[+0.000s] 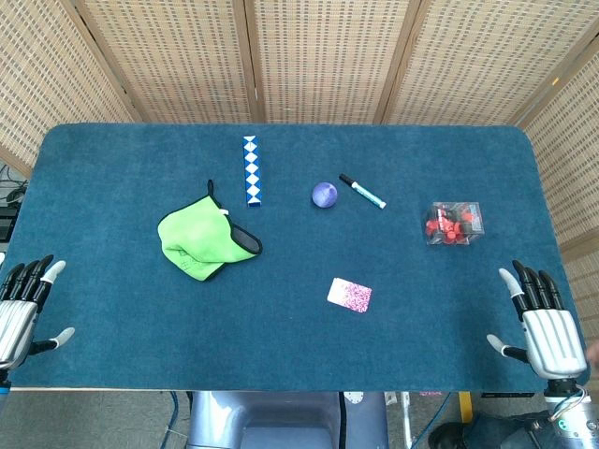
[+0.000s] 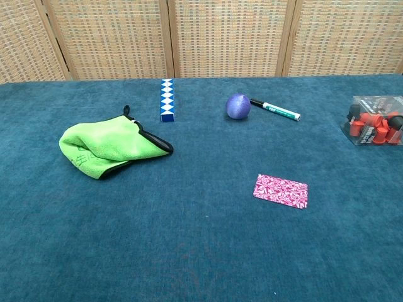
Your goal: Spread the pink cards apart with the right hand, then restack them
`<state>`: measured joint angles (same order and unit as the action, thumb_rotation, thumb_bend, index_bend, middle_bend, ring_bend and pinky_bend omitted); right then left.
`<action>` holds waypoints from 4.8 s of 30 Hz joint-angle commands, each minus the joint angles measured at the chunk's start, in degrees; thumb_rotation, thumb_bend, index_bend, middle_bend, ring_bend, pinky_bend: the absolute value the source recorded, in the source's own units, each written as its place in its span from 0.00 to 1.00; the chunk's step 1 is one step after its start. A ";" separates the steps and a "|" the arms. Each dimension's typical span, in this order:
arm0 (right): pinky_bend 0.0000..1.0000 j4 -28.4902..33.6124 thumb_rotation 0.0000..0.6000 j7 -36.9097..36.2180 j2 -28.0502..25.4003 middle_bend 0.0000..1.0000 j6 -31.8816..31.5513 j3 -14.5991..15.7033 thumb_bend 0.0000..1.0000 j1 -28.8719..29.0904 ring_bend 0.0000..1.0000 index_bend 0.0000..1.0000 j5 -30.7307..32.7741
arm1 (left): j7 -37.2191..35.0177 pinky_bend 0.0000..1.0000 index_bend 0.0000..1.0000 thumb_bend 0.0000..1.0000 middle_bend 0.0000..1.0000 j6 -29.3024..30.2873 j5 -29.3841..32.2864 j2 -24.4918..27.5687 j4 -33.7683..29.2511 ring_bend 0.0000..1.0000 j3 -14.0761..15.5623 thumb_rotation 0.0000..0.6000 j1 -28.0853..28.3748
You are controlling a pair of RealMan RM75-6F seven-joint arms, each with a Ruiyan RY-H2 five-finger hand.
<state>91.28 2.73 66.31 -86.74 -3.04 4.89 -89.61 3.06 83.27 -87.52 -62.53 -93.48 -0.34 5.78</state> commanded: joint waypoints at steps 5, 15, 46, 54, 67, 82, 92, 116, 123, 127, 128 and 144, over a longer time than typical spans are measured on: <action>0.00 -0.10 1.00 0.48 0.18 0.00 0.17 0.17 0.00 0.06 0.00 0.00 -0.18 | -0.01 0.00 0.00 0.01 0.00 0.08 -0.04 0.01 -0.02 0.00 -0.01 1.00 -0.02; 0.00 -0.12 1.00 1.15 0.60 0.00 2.52 1.33 0.09 1.34 0.00 0.00 -1.95 | -0.04 0.00 0.00 0.01 0.00 -0.37 0.53 0.00 -0.17 0.00 -0.23 1.00 0.17; 0.02 -15.91 1.00 -10.48 15.63 0.14 28.98 4.93 1.00 21.83 0.04 0.20 -7.48 | 1.65 0.00 0.00 0.01 0.00 -0.90 1.57 0.10 -1.14 0.00 -0.38 1.00 0.24; 0.02 -13.78 1.00 -5.22 17.08 0.10 30.72 4.19 1.00 22.92 0.04 0.12 -4.50 | 2.30 0.00 0.00 0.01 0.00 -0.92 1.85 0.02 -1.32 0.00 -0.44 1.00 0.22; 0.02 -12.18 1.00 2.19 19.62 0.10 32.67 4.70 1.00 24.00 0.04 0.11 -1.64 | 2.09 0.00 0.00 0.01 0.00 -1.15 1.94 0.19 -1.44 0.00 -0.40 1.00 0.28; 0.02 -16.65 1.00 6.13 21.87 0.10 35.51 3.35 1.00 24.39 0.04 0.11 4.85 | 1.87 0.00 0.00 0.01 0.00 -1.39 2.11 0.34 -1.61 0.00 -0.37 1.00 0.33; 0.02 -19.83 1.00 6.82 20.40 0.10 37.07 0.75 1.00 24.91 0.04 0.11 10.57 | 1.43 0.00 0.00 0.01 0.00 -1.54 2.02 0.52 -1.78 0.00 -0.30 1.00 0.38; 0.02 -9.53 1.00 15.03 22.24 0.10 36.40 1.78 1.00 27.14 0.06 0.11 10.56 | 1.01 0.00 0.00 0.01 0.00 -1.91 2.38 0.76 -1.98 0.00 -0.31 1.00 0.46; 0.02 -8.59 1.00 15.93 19.94 0.11 36.97 3.42 1.00 26.86 0.07 0.11 10.96 | 1.02 0.00 0.00 0.01 0.00 -2.11 2.44 0.88 -2.03 0.00 -0.28 1.00 0.54; 0.02 -6.60 1.00 15.41 16.97 0.11 36.79 4.85 1.00 26.43 0.08 0.11 10.04 | 1.28 0.00 0.00 0.01 0.00 -2.01 2.46 0.83 -2.13 0.00 -0.28 1.00 0.49; 0.02 -6.14 1.00 15.10 16.27 0.12 36.56 5.24 1.00 26.27 0.08 0.11 9.55 | 1.36 0.00 0.00 0.01 0.00 -1.98 2.48 0.81 -2.14 0.00 -0.29 1.00 0.48; 0.02 -6.18 1.00 6.26 8.68 0.10 31.34 11.88 1.00 22.72 0.08 0.11 0.12 | 2.13 0.00 0.00 0.01 0.00 -1.80 2.67 0.63 -2.30 0.00 -0.34 1.00 0.39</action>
<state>85.53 10.05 75.56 -54.45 8.35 28.04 -88.46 5.18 81.47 -84.86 -61.90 -95.77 -0.69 6.17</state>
